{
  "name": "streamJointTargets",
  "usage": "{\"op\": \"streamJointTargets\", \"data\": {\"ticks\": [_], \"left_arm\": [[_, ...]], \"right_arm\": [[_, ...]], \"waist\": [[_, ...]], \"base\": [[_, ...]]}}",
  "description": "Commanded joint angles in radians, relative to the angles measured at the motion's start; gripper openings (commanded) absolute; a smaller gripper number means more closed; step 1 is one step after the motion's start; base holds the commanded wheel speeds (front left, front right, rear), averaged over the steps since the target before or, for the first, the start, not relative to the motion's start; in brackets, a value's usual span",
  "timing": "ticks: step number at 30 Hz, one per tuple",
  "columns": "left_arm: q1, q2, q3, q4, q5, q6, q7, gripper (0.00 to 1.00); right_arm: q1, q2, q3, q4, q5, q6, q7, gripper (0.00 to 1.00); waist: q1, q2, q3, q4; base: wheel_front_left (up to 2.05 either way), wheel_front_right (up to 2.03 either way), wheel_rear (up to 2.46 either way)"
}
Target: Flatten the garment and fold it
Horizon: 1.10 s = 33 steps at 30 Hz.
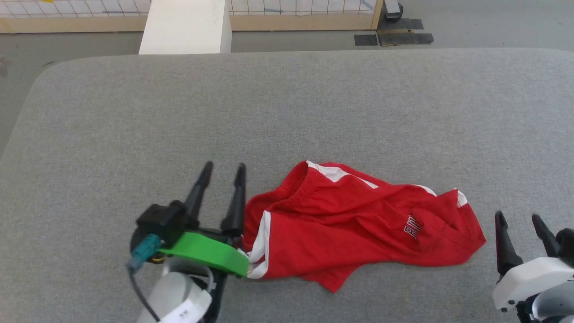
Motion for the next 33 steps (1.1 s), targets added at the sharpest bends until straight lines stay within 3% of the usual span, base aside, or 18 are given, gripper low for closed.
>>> {"op": "streamJointTargets", "data": {"ticks": [1, 6, 11, 17, 21, 24, 28, 33], "left_arm": [[-0.006, -0.002, -0.025, 0.017, -0.012, -0.007, -0.004, 1.00], [-0.139, -0.002, -0.168, 0.160, -0.088, 0.002, 0.039, 1.00], [-0.311, -0.002, -0.303, 0.273, -0.222, 0.055, 0.216, 1.00], [-0.498, -0.002, -0.436, 0.402, -0.330, 0.185, 0.454, 1.00], [-0.597, -0.002, -0.488, 0.505, -0.334, 0.266, 0.585, 1.00], [-0.660, -0.002, -0.520, 0.577, -0.317, 0.303, 0.675, 1.00], [-0.719, -0.002, -0.539, 0.634, -0.321, 0.310, 0.771, 1.00], [-0.774, 0.001, -0.585, 0.681, -0.302, 0.287, 0.879, 1.00]], "right_arm": [[-0.016, 0.001, 0.010, -0.015, -0.013, -0.002, -0.039, 1.00], [-0.020, 0.001, 0.040, -0.034, -0.026, -0.002, -0.162, 1.00], [-0.033, 0.001, 0.060, -0.022, -0.019, -0.002, -0.197, 1.00], [-0.056, 0.001, 0.085, -0.008, -0.002, -0.002, -0.212, 1.00], [-0.072, 0.001, 0.095, -0.006, 0.008, -0.002, -0.221, 1.00], [-0.080, 0.001, 0.097, -0.007, 0.014, -0.002, -0.227, 1.00], [-0.090, 0.001, 0.101, 0.003, 0.022, -0.002, -0.234, 1.00], [-0.100, 0.001, 0.109, 0.017, 0.031, -0.002, -0.242, 1.00]], "waist": [[0.0000, 0.0000, -0.003, 0.000], [0.0000, 0.0000, 0.009, -0.011], [0.0000, 0.0000, 0.035, -0.035], [0.0000, 0.0000, 0.074, -0.072], [0.0000, 0.0000, 0.101, -0.095], [0.0000, 0.0000, 0.120, -0.107], [0.0000, 0.0000, 0.139, -0.117], [0.0000, 0.0000, 0.152, -0.123]], "base": [[0.00, 0.00, 0.00], [0.00, 0.00, 0.00], [0.00, 0.00, 0.00], [0.00, 0.00, 0.00], [0.00, 0.00, 0.00], [0.00, 0.00, 0.00], [0.00, 0.00, 0.00], [0.00, 0.00, 0.00]]}}
